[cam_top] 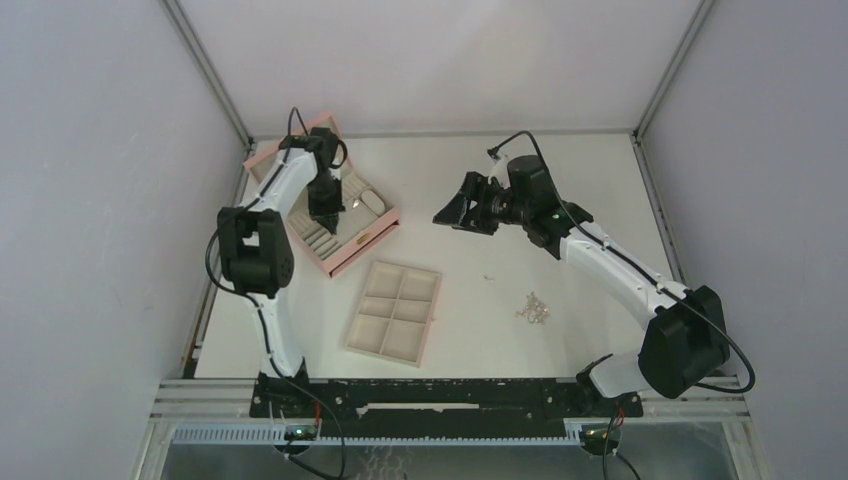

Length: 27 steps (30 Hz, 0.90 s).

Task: Organize the mixed jewelry
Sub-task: Place the jewelry in the jewelry box.

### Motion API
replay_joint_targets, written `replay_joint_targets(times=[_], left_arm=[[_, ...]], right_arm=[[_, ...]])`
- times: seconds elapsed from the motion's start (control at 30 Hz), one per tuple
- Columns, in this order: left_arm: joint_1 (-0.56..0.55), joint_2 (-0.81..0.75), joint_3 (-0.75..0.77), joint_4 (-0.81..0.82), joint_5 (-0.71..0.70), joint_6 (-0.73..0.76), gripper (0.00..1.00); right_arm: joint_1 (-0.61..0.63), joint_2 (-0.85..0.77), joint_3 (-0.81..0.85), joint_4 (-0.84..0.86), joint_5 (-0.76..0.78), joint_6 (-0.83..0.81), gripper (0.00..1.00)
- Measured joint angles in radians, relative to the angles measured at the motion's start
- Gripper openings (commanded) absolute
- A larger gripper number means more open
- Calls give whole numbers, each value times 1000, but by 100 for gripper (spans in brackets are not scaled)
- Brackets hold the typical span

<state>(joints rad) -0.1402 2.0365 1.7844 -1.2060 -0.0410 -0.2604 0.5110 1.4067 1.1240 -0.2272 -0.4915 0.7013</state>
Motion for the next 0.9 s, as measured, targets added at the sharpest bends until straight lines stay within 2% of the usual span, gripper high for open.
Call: replay_joint_targets(times=[0.9], left_arm=[[-17, 28, 37, 4, -17, 0, 0]], right_arm=[[1, 2, 0, 1, -5, 0, 71]])
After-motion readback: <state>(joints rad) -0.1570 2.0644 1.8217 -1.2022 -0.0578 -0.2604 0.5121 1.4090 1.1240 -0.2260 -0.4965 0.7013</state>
